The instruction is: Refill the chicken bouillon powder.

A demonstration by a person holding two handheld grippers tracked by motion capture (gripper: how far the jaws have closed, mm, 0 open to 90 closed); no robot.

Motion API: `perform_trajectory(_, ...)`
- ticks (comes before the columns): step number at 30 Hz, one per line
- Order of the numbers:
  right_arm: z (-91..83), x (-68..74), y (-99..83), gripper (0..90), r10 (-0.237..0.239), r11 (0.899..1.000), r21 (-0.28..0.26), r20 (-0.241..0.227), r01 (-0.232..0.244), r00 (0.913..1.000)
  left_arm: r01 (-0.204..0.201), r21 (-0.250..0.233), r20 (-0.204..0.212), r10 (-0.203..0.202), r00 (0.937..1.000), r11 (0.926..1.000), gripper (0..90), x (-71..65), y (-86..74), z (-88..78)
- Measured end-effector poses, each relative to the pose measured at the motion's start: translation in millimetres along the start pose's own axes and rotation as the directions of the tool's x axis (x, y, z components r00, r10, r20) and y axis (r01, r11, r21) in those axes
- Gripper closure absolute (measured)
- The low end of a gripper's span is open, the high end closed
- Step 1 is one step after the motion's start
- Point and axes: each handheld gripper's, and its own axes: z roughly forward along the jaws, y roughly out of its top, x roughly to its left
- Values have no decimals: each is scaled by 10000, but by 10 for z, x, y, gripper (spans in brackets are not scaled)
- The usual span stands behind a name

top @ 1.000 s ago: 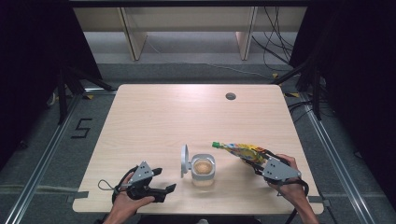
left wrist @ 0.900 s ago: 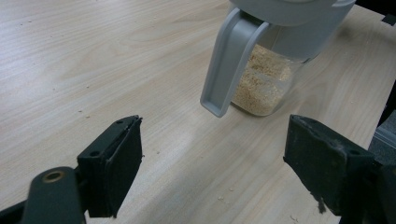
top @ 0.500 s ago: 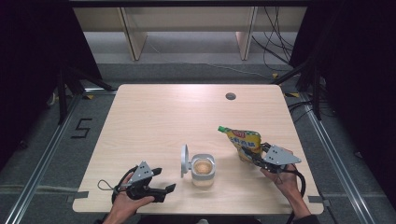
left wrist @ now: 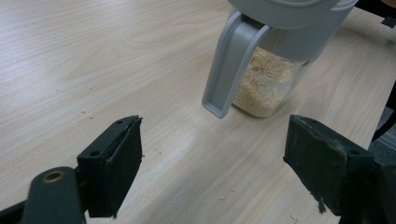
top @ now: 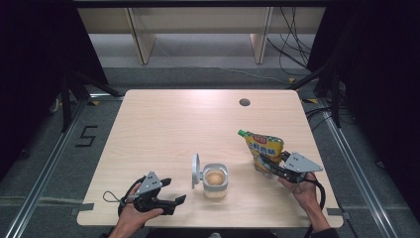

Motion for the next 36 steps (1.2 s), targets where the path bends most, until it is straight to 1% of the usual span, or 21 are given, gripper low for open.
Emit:
perform_trajectory(1, -15, 14, -2, 718, 163, 9998, 127, -10, -162, 9999, 144, -138, 10, -144, 9999, 9998, 187, -10, -1, 8)
perform_trajectory(3, -32, 15, -4, 717, 280, 9995, 172, 44, -280, 9996, 103, -51, -28, -103, 9999, 9999, 187, -1, -3, 6)
perform_trajectory(5, -34, -16, -10, 716, -59, 10000, -29, 131, 60, 9999, 15, 40, -92, -14, 10000, 10000, 186, -3, 0, 0)
perform_trajectory(6, -45, 0, -13, 716, 196, 9998, -13, 272, -196, 9994, 20, -24, -26, -20, 10000, 10000, 187, -2, 0, 2)
perform_trajectory(7, -63, -16, -11, 715, 54, 9999, 123, 153, -56, 9999, 122, -87, -5, -122, 9999, 9999, 187, -8, 0, 6)
perform_trajectory(8, -63, 4, -19, 715, 284, 9996, 68, 286, -286, 9992, 11, -20, -51, -11, 10000, 10000, 187, 2, 2, 1)
perform_trajectory(10, -77, 4, -23, 715, 439, 9990, 110, 241, -442, 9987, 52, 2, -99, -52, 9999, 10000, 187, -2, 0, 3)
perform_trajectory(13, -104, -6, -27, 714, 501, 9985, 213, 307, -507, 9983, 1, 11, -110, -1, 9999, 10000, 187, 1, 0, 0)
perform_trajectory(16, -119, 7, -34, 711, 781, 9965, 251, 393, -791, 9962, 261, -55, -63, -261, 9996, 9996, 187, -9, -6, 4)
perform_trajectory(18, -132, 3, -48, 708, 798, 9967, 136, 537, -806, 9954, 268, -55, -65, -268, 9996, 9996, 187, -9, -6, 3)
perform_trajectory(19, -144, -6, -51, 706, 657, 9975, 214, 484, -668, 9967, 265, -66, -54, -266, 9996, 9996, 187, -10, -5, 3)
perform_trajectory(21, -157, 13, -64, 704, 1052, 9940, 238, 527, -1065, 9931, 205, -25, -99, -205, 9997, 9998, 187, -5, -3, 1)
perform_trajectory(22, -156, -1, -70, 703, 888, 9958, 178, 480, -897, 9949, 293, -114, -48, -293, 9996, 9995, 186, -14, -4, 6)
perform_trajectory(24, -168, 6, -74, 699, 1089, 9936, 230, 628, -1105, 9921, 197, -15, -94, -197, 9998, 9998, 187, -6, -4, 2)
perform_trajectory(26, -174, -19, -73, 693, 805, 9964, 219, 638, -820, 9947, 214, -35, -82, -214, 9997, 9998, 187, -7, -4, 2)
perform_trajectory(27, -173, -5, -78, 692, 1025, 9945, 160, 667, -1038, 9925, 224, -41, -81, -224, 9997, 9997, 187, -7, -4, 3)
perform_trajectory(28, -175, -4, -78, 692, 1028, 9944, 168, 657, -1041, 9925, 251, -61, -48, -252, 9997, 9997, 187, -10, -4, 4)
perform_trajectory(29, -175, -13, -75, 690, 859, 9960, 207, 578, -872, 9946, 247, -53, -60, -247, 9997, 9997, 186, -10, -5, 4)
perform_trajectory(32, -192, -1, -66, 669, 1134, 9926, 376, 601, -1157, 9917, 143, 30, -112, -142, 9998, 9999, 187, -2, -4, -1)
perform_trajectory(33, -198, -2, -66, 663, 1169, 9920, 399, 589, -1194, 9914, 268, -92, -21, -268, 9996, 9996, 187, -15, -2, 4)
perform_trajectory(36, -230, 8, -60, 614, 1446, 9880, 432, 825, -1485, 9860, 227, -67, -12, -227, 9997, 9997, 187, -15, -2, 2)
